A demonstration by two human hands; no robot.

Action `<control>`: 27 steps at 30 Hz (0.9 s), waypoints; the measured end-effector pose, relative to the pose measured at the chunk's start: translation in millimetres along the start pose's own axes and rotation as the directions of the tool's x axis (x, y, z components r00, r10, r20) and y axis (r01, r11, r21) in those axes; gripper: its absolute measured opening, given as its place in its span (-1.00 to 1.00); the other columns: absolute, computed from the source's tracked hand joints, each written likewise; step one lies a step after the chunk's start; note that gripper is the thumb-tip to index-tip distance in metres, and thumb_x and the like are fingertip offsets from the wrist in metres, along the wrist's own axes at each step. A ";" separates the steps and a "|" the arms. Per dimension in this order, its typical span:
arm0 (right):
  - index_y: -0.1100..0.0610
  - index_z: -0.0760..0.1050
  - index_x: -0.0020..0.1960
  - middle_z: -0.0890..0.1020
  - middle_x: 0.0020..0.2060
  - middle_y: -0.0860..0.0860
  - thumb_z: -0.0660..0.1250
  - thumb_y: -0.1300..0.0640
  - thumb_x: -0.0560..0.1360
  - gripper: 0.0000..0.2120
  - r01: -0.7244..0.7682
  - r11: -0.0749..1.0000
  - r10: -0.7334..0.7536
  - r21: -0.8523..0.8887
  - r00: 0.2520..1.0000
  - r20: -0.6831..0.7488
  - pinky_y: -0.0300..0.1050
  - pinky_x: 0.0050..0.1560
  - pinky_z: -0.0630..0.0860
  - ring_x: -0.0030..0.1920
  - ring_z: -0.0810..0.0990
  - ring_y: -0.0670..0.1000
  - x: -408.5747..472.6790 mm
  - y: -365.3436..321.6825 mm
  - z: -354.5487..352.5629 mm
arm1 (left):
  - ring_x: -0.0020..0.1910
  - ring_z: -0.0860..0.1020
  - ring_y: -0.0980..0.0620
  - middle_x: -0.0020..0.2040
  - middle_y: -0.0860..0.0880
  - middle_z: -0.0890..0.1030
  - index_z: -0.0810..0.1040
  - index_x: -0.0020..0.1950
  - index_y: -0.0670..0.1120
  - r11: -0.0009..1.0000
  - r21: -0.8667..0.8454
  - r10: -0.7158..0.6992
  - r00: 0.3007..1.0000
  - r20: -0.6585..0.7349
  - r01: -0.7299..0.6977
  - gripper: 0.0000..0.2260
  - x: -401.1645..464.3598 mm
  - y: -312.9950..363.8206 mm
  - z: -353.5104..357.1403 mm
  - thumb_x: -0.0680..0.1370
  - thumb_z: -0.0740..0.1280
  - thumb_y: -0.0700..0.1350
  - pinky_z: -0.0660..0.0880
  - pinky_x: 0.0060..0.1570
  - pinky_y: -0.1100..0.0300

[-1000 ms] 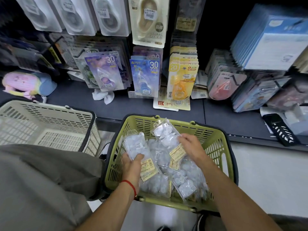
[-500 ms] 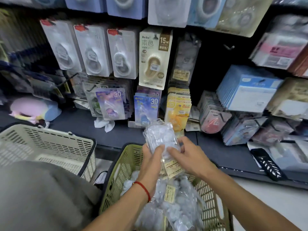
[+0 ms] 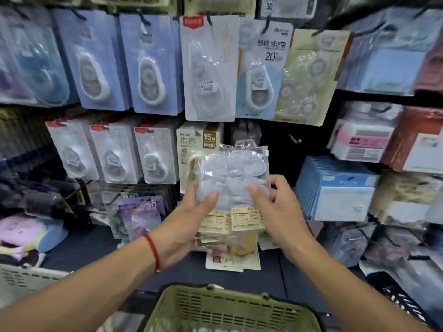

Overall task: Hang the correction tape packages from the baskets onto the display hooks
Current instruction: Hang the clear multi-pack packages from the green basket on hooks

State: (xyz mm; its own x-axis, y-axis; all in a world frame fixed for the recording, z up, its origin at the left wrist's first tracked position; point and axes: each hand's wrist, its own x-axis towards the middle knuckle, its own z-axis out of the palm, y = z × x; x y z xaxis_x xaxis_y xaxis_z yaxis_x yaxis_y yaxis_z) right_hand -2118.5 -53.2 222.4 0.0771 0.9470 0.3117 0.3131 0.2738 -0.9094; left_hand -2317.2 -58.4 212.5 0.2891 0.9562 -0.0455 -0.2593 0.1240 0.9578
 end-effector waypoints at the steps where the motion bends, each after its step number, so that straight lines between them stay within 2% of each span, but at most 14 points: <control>1: -0.13 0.43 0.06 0.71 -0.11 0.07 0.28 -0.26 0.57 -0.77 0.017 1.000 -0.016 0.006 0.999 -0.036 0.33 -0.01 0.63 -0.10 0.70 0.15 3.8 0.0 0.4 | 0.12 0.73 -0.22 0.37 0.02 0.65 0.27 0.49 0.41 0.999 -0.004 0.039 0.998 -0.041 -0.039 -0.43 3.0 2.6 -3.5 0.55 0.41 0.13 0.71 -0.25 -0.11; 3: -0.10 0.42 0.08 0.66 -0.08 0.20 0.24 -0.15 0.67 -0.86 0.040 0.999 -0.039 0.012 0.996 -0.078 0.37 -0.02 0.60 -0.08 0.65 0.27 9.7 0.1 0.1 | 0.16 0.71 0.08 0.34 0.26 0.59 0.28 0.48 0.42 0.990 0.043 0.140 0.985 -0.105 -0.136 -0.37 5.5 3.5 -10.0 0.47 0.45 0.17 0.68 -0.11 0.09; 5: -0.10 0.42 0.10 0.65 -0.04 0.24 0.22 -0.13 0.70 -0.88 0.052 0.999 -0.051 0.006 0.994 -0.098 0.35 -0.02 0.57 -0.05 0.63 0.30 14.8 0.2 -0.3 | 0.22 0.52 0.47 0.25 0.55 0.47 0.29 0.30 0.57 0.968 0.116 0.239 0.963 -0.125 -0.225 -0.46 7.6 3.6 -17.4 0.42 0.44 0.25 0.45 0.24 0.25; 6: -0.10 0.43 0.11 0.65 -0.04 0.25 0.21 -0.12 0.71 -0.89 0.053 0.999 -0.052 0.006 0.993 -0.106 0.33 -0.04 0.57 -0.06 0.63 0.29 16.7 -0.4 0.2 | 0.31 0.44 0.45 0.33 0.53 0.41 0.28 0.22 0.61 0.967 0.113 0.243 0.959 -0.142 -0.229 -0.51 8.1 5.1 -20.4 0.43 0.45 0.27 0.33 0.37 0.19; 8: -0.12 0.44 0.11 0.64 -0.07 0.26 0.22 -0.10 0.71 -0.91 0.050 0.999 -0.048 0.013 0.991 -0.122 0.31 -0.10 0.57 -0.15 0.62 0.27 20.4 -2.2 2.1 | 0.56 0.34 0.05 0.57 0.32 0.28 0.32 0.27 0.58 0.970 0.070 0.240 0.958 -0.157 -0.231 -0.49 9.6 4.3 -27.8 0.45 0.50 0.27 0.33 0.49 -0.16; 10: -0.12 0.46 0.09 0.63 -0.11 0.26 0.24 -0.11 0.69 -0.91 0.034 0.999 -0.030 0.024 0.991 -0.134 0.27 -0.16 0.57 -0.21 0.60 0.22 23.9 -2.6 3.7 | 0.47 0.47 -0.29 0.59 0.21 0.32 0.33 0.37 0.53 0.975 -0.022 0.214 0.964 -0.161 -0.220 -0.40 10.8 5.7 -30.6 0.44 0.55 0.23 0.63 0.11 -0.33; 11: -0.11 0.48 0.08 0.63 -0.14 0.24 0.26 -0.11 0.69 -0.90 0.029 0.999 -0.024 0.033 0.990 -0.140 0.23 -0.17 0.56 -0.23 0.58 0.21 24.7 -2.1 4.4 | 0.33 0.61 -0.26 0.50 0.26 0.39 0.32 0.38 0.52 0.974 -0.045 0.210 0.963 -0.167 -0.220 -0.38 10.9 6.4 -31.4 0.43 0.54 0.20 0.69 -0.10 -0.28; 13: -0.08 0.50 0.08 0.58 -0.22 0.24 0.28 -0.11 0.68 -0.88 0.022 0.998 -0.013 0.058 0.987 -0.159 0.19 -0.18 0.56 -0.28 0.54 0.18 24.9 -0.5 6.3 | 0.03 0.75 0.00 0.29 0.38 0.44 0.27 0.34 0.51 0.967 -0.036 0.244 0.955 -0.168 -0.254 -0.39 8.6 7.8 -30.7 0.42 0.50 0.16 0.71 -0.28 -0.12; 15: -0.06 0.51 0.08 0.52 -0.28 0.23 0.29 -0.10 0.68 -0.87 0.011 0.997 0.002 0.070 0.984 -0.180 0.22 -0.17 0.56 -0.30 0.51 0.15 23.8 1.4 7.5 | 0.02 0.75 0.02 0.37 0.30 0.44 0.26 0.30 0.55 0.965 -0.021 0.254 0.951 -0.176 -0.261 -0.40 7.2 7.8 -31.3 0.42 0.51 0.17 0.71 -0.27 -0.12; 18: -0.06 0.53 0.07 0.51 -0.33 0.18 0.31 -0.11 0.67 -0.86 0.006 0.995 0.013 0.100 0.983 -0.185 0.18 -0.21 0.53 -0.34 0.47 0.09 21.2 -0.9 8.1 | 0.29 0.62 -0.14 0.50 0.26 0.38 0.32 0.09 0.69 0.972 -0.046 0.217 0.957 -0.193 -0.230 -0.47 3.2 10.5 -30.2 0.39 0.55 0.21 0.69 -0.17 -0.29; 20: -0.07 0.55 0.07 0.61 -0.23 0.27 0.32 -0.12 0.66 -0.86 0.000 0.993 0.023 0.121 0.982 -0.189 0.23 -0.21 0.56 -0.32 0.52 0.19 19.6 -3.7 8.7 | 0.37 0.58 -0.16 0.47 0.24 0.45 0.31 0.06 0.71 0.973 -0.027 0.220 0.955 -0.200 -0.229 -0.47 2.2 12.6 -31.1 0.40 0.59 0.26 0.64 0.04 -0.38; 22: -0.09 0.56 0.08 0.65 -0.19 0.23 0.32 -0.13 0.66 -0.86 0.002 0.993 0.021 0.115 0.980 -0.199 0.19 -0.22 0.54 -0.33 0.54 0.14 18.5 -3.4 9.1 | 0.43 0.54 -0.11 0.41 0.28 0.49 0.28 0.16 0.68 0.971 0.014 0.237 0.947 -0.219 -0.239 -0.43 2.1 14.0 -32.1 0.38 0.58 0.31 0.54 0.24 -0.40; 24: -0.10 0.55 0.15 0.69 -0.13 0.14 0.30 -0.14 0.66 -0.84 -0.021 0.997 0.034 0.077 0.984 -0.174 0.20 -0.09 0.61 -0.22 0.64 0.12 20.4 1.2 9.3 | 0.29 0.65 -0.13 0.34 0.28 0.56 0.27 0.23 0.63 0.971 0.006 0.235 0.946 -0.224 -0.240 -0.41 4.1 11.9 -34.0 0.42 0.57 0.27 0.64 0.08 -0.33; 27: -0.05 0.41 0.46 0.57 0.28 -0.09 0.30 -0.09 0.65 -0.60 -0.092 0.987 0.068 -0.130 0.981 -0.180 0.02 0.25 0.52 0.23 0.57 -0.05 23.5 9.6 8.7 | 0.08 0.74 -0.14 0.13 0.31 0.69 0.28 0.22 0.59 0.969 -0.001 0.242 0.949 -0.203 -0.248 -0.44 5.2 10.2 -34.7 0.41 0.51 0.20 0.69 -0.13 -0.30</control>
State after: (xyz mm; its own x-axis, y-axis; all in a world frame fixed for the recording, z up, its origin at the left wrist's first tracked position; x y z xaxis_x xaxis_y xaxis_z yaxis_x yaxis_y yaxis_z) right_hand -2121.9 -26.8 218.6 0.2670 0.9179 0.2935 0.4249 0.1612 -0.8908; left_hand -2350.3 -42.9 212.2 0.0242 0.9911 0.1313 -0.3235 -0.1165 0.9390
